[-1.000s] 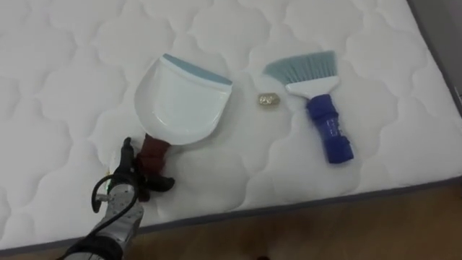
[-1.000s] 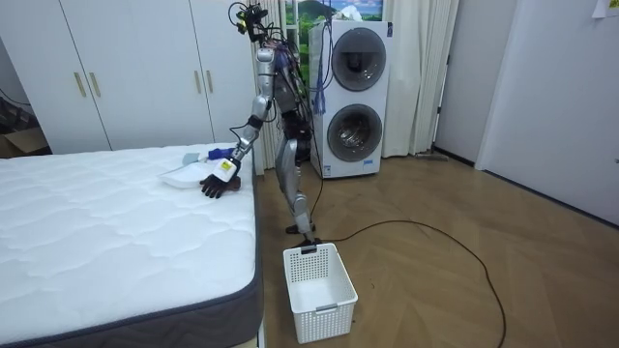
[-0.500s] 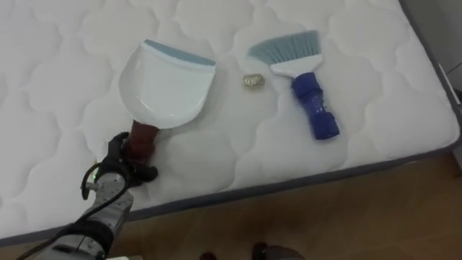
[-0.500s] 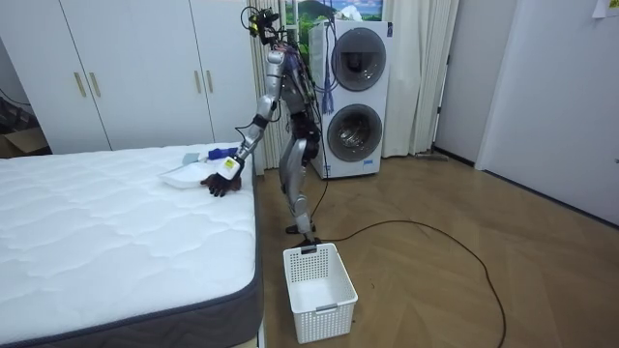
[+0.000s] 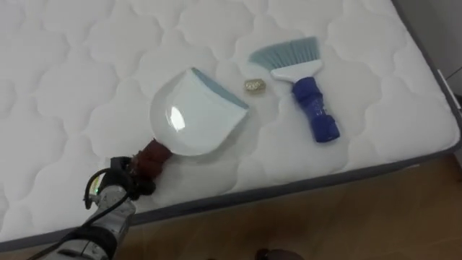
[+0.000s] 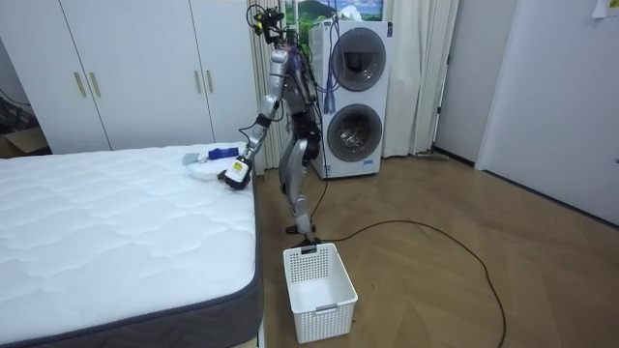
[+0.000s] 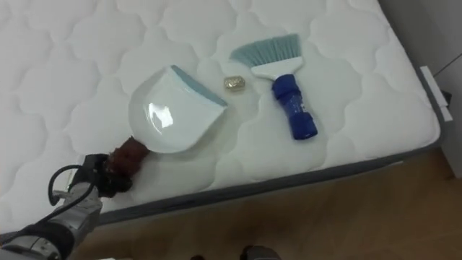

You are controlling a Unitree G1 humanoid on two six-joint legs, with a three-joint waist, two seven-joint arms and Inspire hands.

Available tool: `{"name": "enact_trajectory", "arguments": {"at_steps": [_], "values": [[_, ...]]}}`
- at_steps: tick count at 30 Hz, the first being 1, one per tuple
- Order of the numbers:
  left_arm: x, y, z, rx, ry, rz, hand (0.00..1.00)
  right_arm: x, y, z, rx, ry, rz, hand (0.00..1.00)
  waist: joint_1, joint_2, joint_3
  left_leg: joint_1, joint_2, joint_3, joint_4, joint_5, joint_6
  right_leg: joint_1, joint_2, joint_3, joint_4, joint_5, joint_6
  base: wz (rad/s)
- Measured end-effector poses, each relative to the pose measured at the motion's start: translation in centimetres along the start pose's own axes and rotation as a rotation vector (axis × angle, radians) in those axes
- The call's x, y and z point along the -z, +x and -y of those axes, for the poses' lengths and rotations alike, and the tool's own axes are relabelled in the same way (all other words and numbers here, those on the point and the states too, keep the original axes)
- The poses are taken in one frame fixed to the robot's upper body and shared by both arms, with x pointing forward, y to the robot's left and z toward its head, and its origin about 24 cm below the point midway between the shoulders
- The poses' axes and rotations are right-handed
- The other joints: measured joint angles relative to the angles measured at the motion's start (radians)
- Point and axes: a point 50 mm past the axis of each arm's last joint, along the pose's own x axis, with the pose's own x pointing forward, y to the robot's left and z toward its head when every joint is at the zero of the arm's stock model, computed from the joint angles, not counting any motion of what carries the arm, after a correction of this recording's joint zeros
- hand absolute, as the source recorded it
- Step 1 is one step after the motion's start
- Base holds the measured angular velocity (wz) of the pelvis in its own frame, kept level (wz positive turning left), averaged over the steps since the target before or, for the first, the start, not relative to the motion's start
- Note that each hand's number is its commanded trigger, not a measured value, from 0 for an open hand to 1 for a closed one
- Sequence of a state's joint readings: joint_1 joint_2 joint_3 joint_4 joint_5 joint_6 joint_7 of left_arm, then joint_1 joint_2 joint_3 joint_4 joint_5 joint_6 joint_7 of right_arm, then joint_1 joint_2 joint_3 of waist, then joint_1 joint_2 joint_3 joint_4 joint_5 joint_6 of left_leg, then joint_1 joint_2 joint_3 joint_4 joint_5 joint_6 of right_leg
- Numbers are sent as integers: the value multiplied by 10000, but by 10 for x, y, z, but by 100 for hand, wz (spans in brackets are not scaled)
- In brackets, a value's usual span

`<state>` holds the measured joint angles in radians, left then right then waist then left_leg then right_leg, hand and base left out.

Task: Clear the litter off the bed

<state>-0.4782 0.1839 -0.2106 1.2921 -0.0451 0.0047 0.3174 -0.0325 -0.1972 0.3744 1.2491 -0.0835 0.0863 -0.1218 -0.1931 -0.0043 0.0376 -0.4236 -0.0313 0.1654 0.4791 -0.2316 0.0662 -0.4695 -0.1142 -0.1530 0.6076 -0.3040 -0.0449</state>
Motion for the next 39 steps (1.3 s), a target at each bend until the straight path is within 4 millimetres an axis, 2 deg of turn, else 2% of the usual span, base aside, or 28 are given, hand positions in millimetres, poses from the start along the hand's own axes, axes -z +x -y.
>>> {"name": "enact_trajectory", "arguments": {"at_steps": [6, 9, 14, 17, 21, 25, 27, 32, 36, 39], "values": [[1, -1, 3, 273, -14, -74, 100, -4, 0, -1, 206, -312, 155, 0, 3, -86, 19, -17, 12, 34, -4, 0, 0, -3, 4, 7, -31, -11, 18, 0], [1, -1, 3, 269, 1, -91, 100, -4, 0, -1, 254, -304, 149, 0, 4, -106, 26, -48, 86, 263, 13, 1, 3, -24, 3, 9, -37, -18, 29, 0], [1, -1, 3, 240, 59, -73, 100, -5, 0, 0, 312, 163, 116, 0, 28, -105, 28, -76, 112, 275, 51, 0, 3, -31, 14, -18, -45, -18, 28, 0], [-1, 0, 1, 158, 275, -2, 100, -4, 0, 1, 347, 452, 64, 0, 81, -50, 20, -192, 201, 255, 162, -1, 2, -29, 114, -36, -161, -2, 2, 0], [-3, 1, -5, -129, 834, 228, 100, -3, 0, 6, 507, 1436, -73, 0, 94, 64, 67, -244, 245, 246, 188, -4, -3, -40, 160, -51, -194, 9, -18, 1], [-6, 4, -20, -832, 1665, 633, 100, -8, 1, 20, 1181, 3770, -29, 0, 94, 272, 84, -353, 249, 222, 205, -4, -3, -119, 132, -127, -173, 18, -34, 0], [-7, 6, -30, -1246, 1873, 788, 100, -12, 1, 26, 1427, 4848, 78, 0, 77, 274, 83, -360, 229, 227, 213, -3, -2, -175, 100, -119, -57, 22, -41, 0], [-10, 6, -44, -2220, 2946, 1529, 100, -36, 0, 60, 2512, 7646, 1028, 0, 156, 256, 73, -357, 211, 227, 240, -2, 0, -187, 85, -104, -20, 21, -40, 0], [-13, 4, -45, -2687, 3531, 2047, 100, -54, -5, 78, 3263, 8497, 1827, 0, 363, 199, 51, -355, 215, 231, 220, 0, 1, -173, 90, -116, -72, 22, -39, 0], [-8, 2, -45, -2967, 3763, 2195, 100, -65, -9, 86, 3700, 8708, 2229, 0, 442, 107, -1, -262, 232, 229, 204, 1, 2, -46, 122, -113, -170, 44, -30, -1]]}}
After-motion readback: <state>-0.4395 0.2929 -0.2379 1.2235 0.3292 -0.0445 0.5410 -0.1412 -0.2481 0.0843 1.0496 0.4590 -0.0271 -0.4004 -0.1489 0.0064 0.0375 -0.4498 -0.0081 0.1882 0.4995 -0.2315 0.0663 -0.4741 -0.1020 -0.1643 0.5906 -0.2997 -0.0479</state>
